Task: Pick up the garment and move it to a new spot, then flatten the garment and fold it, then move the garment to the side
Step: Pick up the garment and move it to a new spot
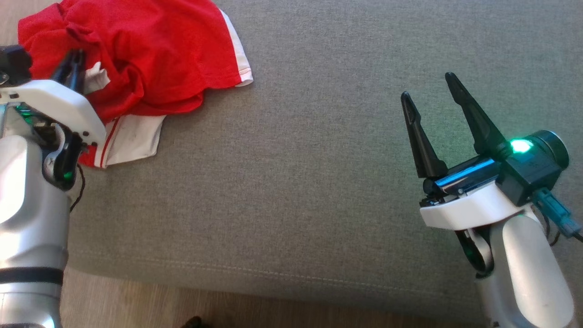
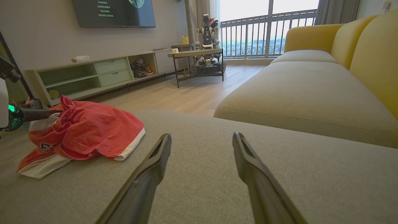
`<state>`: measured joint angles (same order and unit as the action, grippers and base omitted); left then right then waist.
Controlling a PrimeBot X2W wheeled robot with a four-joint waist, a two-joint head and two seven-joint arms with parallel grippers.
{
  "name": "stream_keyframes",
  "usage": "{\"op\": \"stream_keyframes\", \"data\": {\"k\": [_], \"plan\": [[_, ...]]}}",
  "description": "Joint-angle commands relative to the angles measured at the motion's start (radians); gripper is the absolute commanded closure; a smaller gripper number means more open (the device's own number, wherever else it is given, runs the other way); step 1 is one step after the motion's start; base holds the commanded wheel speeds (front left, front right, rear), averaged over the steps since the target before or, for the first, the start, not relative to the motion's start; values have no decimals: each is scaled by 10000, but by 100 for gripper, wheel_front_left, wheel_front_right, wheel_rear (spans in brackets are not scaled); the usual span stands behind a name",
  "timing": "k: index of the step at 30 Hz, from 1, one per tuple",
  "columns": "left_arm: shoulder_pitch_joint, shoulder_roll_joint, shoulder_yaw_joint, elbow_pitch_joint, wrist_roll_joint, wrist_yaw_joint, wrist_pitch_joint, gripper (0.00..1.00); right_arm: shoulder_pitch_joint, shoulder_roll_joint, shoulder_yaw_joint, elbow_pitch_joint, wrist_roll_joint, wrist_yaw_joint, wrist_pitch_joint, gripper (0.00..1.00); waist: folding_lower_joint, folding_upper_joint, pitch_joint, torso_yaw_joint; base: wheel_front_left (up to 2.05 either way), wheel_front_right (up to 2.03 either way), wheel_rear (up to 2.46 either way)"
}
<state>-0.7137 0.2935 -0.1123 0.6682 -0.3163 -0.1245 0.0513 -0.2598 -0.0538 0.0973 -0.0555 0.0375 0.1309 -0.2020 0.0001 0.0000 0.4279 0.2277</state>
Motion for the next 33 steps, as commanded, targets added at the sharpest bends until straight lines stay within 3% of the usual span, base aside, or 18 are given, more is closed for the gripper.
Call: {"op": "stream_keyframes", "data": {"k": [1,8,15,26,33], "plan": [[-429,643,250,-42,-111,-46,-108,100,-173,36,256,-373,-41,-2,-5,0,-1,0,-18,-11,0,0,0],[-633,736,73,211,-207,-54,-1254,100,-100,36,207,-207,65,-2,-55,0,-1,0,-369,150,0,0,0],[-432,865,256,-463,-237,161,-2337,100,69,36,311,93,254,-2,-158,0,-1,0,-1081,416,0,0,0],[825,858,790,-2742,-710,507,-2741,100,438,36,364,601,885,-2,-439,0,-1,0,-2515,520,0,0,0],[3168,655,704,-4980,-459,1031,-2848,100,1037,36,101,872,1390,-2,-567,0,-1,0,-3544,730,0,0,0]]}}
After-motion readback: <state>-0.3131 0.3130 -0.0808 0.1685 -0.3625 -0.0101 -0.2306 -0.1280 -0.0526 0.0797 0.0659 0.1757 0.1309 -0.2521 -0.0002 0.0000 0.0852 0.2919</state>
